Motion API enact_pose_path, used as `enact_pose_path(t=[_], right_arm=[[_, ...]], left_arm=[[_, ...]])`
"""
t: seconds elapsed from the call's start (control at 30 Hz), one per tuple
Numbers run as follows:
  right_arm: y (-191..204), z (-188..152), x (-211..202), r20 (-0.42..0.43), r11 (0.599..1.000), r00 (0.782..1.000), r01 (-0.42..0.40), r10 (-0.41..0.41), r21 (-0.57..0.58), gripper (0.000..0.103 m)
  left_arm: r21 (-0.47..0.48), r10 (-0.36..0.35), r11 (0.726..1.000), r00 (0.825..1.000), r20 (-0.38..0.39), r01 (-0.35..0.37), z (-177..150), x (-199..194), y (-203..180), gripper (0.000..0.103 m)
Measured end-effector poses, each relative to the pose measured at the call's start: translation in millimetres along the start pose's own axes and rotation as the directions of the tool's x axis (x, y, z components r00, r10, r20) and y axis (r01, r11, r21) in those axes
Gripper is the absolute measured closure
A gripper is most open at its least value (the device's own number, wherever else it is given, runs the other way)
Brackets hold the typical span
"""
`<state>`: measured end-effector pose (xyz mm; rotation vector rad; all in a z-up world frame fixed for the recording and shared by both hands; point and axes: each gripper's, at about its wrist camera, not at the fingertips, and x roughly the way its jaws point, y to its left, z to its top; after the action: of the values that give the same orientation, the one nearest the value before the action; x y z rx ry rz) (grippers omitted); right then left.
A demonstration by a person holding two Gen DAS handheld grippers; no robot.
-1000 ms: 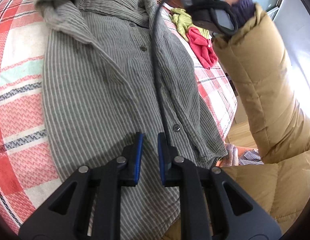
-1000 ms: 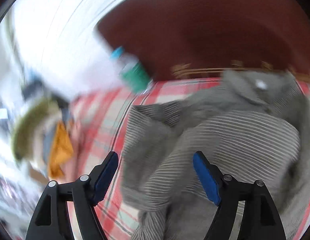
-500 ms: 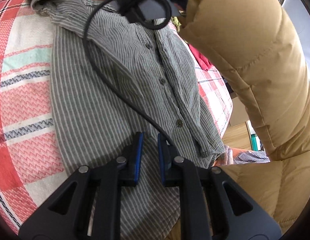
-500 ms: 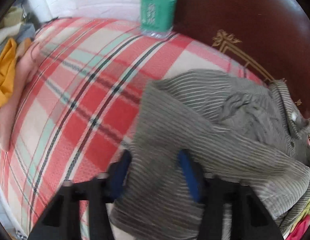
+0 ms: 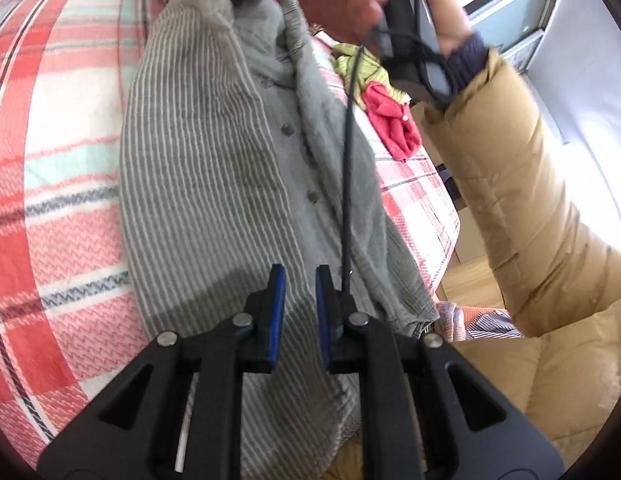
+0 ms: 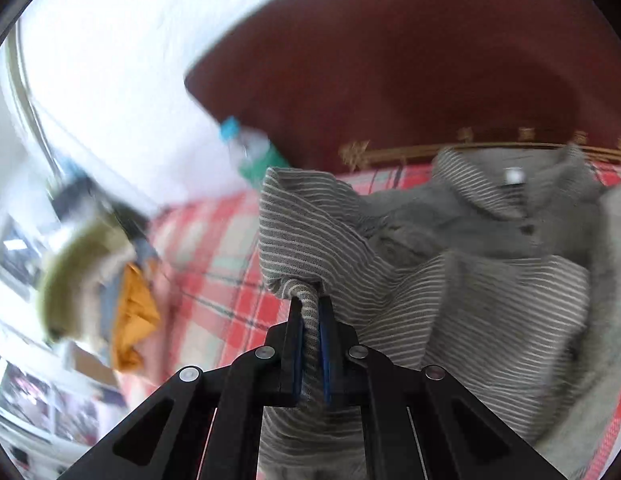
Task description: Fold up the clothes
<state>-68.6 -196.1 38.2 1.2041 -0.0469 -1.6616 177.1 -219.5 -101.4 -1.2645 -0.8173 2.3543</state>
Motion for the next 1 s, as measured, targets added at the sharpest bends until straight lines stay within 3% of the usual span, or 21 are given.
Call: enact_pose_path(t=[0.2,0.3,0.43,0.63,0.77,0.9,1.0], right_arm=[[-70.0,-18.9,-35.6,0.069,0.988,0.998,-0.024,0.014,0.155,0.098],[-99.5,-31.0,-34.8,0.055,0.972,0.998,-0.04,0.028,0.23,0.098],[-120.6,-41.4,-31.4,0.036,0.972,0.999,0.015,-0.024,0.235,0.093],[-78.4,-49.1,-65.2,0.108,0.99,0.985,0.127,-0.133,0.059,0.063],[-48.9,-54.5,-86.4,0.162,0.977,0.968,0.204,-0.192,-0.06,0.063],[5.7,-69.1,-57.4,0.079,0.939,0.983,0.182,-0.166,-0.292,0.063],[16.2,-74.9,-18.6,-0.002,0.909,0.973,0.216,-0.232,-0.357,0.064]], left_arm=[[0.03,-0.015,0.999,0.999,-0.039,0.016,-0.9,12.3,-1.2,0.088],[0.029,-0.005,1.0,0.998,-0.068,0.007,-6.3,22.7,-3.4,0.088],[0.026,0.006,1.0,0.996,-0.093,-0.003,-6.6,22.1,-5.8,0.088],[0.013,0.002,1.0,0.993,-0.121,-0.001,-10.3,21.2,-1.5,0.088],[0.012,-0.005,1.0,0.992,-0.129,0.006,-12.3,27.1,1.7,0.088],[0.01,-0.012,1.0,0.99,-0.137,0.014,-14.4,32.9,4.9,0.088],[0.013,-0.004,1.0,0.991,-0.133,0.006,-17.7,33.7,1.5,0.088]])
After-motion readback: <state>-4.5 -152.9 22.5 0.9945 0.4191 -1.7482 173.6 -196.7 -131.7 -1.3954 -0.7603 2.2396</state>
